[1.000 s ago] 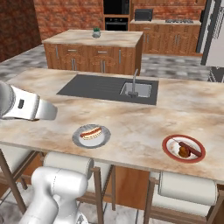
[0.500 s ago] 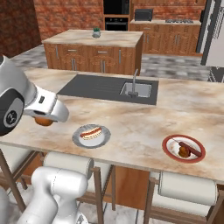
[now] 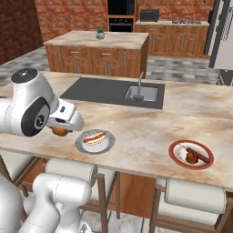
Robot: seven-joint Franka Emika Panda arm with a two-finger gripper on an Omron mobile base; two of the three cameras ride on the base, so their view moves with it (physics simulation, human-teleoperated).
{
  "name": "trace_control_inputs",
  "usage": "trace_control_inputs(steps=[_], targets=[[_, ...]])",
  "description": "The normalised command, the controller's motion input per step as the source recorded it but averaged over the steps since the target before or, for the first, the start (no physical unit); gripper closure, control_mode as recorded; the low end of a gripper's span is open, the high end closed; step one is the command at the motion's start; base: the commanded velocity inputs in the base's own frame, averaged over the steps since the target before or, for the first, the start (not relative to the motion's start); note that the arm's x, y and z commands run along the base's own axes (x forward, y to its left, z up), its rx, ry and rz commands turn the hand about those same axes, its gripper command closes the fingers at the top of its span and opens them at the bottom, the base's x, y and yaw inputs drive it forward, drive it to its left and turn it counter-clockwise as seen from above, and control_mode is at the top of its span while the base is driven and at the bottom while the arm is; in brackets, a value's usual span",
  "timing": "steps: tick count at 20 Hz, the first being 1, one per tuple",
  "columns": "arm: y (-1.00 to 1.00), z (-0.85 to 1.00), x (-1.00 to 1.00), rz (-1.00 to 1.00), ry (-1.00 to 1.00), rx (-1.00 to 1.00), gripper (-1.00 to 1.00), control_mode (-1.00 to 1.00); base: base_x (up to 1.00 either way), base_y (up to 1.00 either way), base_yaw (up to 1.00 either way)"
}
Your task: Pick up the peach and tangerine from the fridge and place one fruit on each plate on the dining counter.
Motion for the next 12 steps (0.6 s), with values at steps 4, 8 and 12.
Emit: trace_control_inputs(steps=[4, 8, 12], targets=[[-0.07, -0.62, 0.59, 0.00, 0.08, 0.00, 1.00, -1.00, 0.00, 0.00, 0.00], [-0.04, -0.66, 0.47, 0.00, 0.05, 0.00, 1.00, -1.00, 0.00, 0.00, 0.00], [0.00, -0.52, 0.43, 0.00, 0.05, 0.00, 1.00, -1.00, 0.00, 0.00, 0.00]])
